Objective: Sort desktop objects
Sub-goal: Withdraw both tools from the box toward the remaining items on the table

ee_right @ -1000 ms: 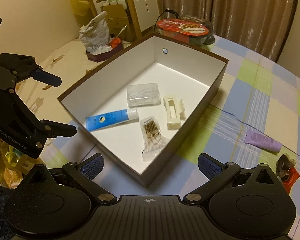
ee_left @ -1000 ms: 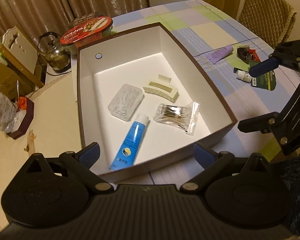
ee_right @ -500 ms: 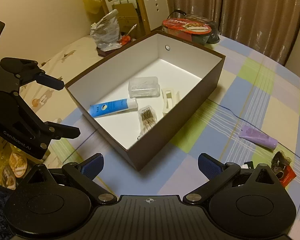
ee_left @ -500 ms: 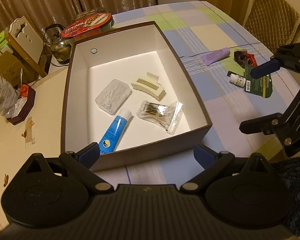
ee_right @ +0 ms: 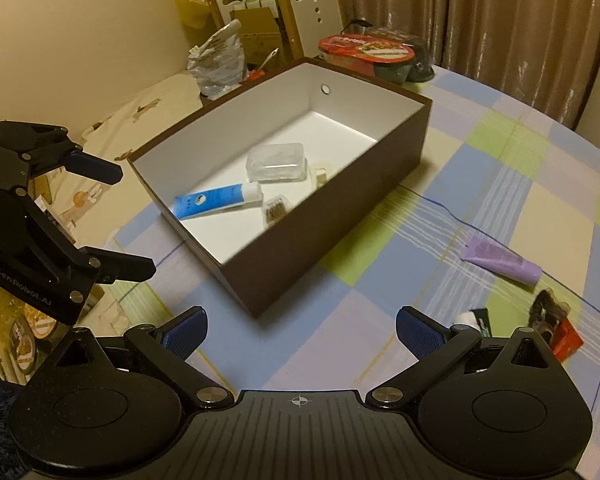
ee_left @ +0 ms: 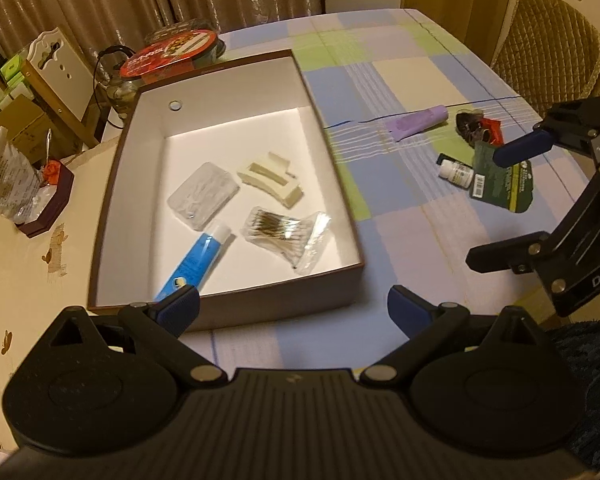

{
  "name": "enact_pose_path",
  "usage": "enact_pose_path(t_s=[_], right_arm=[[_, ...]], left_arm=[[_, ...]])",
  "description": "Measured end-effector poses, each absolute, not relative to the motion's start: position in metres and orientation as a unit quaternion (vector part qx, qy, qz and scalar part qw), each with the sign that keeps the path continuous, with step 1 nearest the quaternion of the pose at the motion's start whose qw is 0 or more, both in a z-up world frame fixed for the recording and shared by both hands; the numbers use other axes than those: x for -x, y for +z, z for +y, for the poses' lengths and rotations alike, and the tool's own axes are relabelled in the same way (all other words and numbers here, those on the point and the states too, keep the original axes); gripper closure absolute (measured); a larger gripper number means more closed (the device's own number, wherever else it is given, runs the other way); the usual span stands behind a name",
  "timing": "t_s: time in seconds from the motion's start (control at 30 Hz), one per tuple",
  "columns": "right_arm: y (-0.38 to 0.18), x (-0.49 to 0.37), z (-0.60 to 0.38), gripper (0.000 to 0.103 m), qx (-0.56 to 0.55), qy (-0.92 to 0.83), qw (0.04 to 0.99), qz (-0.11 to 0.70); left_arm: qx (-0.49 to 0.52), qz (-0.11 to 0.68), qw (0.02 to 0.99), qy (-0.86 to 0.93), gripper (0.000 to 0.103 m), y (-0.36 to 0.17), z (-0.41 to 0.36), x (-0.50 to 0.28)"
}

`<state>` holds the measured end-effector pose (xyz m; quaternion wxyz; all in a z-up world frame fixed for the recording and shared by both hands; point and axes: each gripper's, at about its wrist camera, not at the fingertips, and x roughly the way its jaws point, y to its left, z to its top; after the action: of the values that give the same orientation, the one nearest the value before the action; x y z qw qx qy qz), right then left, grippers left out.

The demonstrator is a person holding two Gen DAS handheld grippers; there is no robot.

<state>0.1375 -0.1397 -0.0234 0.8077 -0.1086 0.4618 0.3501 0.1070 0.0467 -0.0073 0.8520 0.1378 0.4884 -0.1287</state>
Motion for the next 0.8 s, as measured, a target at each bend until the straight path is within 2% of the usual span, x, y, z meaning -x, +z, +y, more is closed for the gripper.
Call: enact_pose_path(t_s=[0.8], right_arm=[[-0.046,-0.137,-0.313,0.0,0.002,0.164,0.852,0.497]], left_arm=[[-0.134,0.487,0.831,-0.233,0.005,-0.042,-0.084,-0.128]])
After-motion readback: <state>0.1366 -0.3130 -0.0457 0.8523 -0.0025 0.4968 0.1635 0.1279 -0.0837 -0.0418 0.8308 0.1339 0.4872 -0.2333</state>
